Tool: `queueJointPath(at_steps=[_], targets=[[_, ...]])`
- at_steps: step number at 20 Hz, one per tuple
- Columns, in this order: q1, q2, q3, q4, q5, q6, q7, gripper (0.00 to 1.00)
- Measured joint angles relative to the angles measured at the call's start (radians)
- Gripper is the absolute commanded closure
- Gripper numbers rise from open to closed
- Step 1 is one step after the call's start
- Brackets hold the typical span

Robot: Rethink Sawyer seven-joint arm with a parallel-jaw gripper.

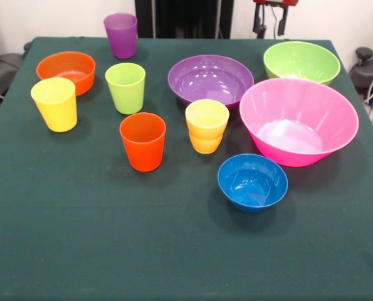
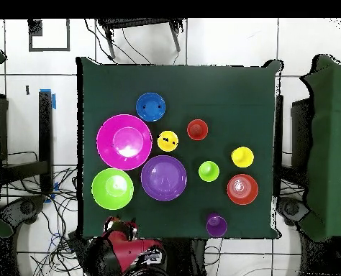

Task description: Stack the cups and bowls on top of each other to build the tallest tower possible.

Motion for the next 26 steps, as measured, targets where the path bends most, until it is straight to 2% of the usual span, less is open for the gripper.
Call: queueJointPath(at_steps=[7,20,26], targets=[[0.004,0.032,0.002,0.0,0.035,-0.068,0.041,0.0],[-0.002,0.09,0.013,0.0,0.037,-0.124,0.112,0.0],[-0.015,0.078,0.032,0.0,0.037,-0.127,0.116,0.0]])
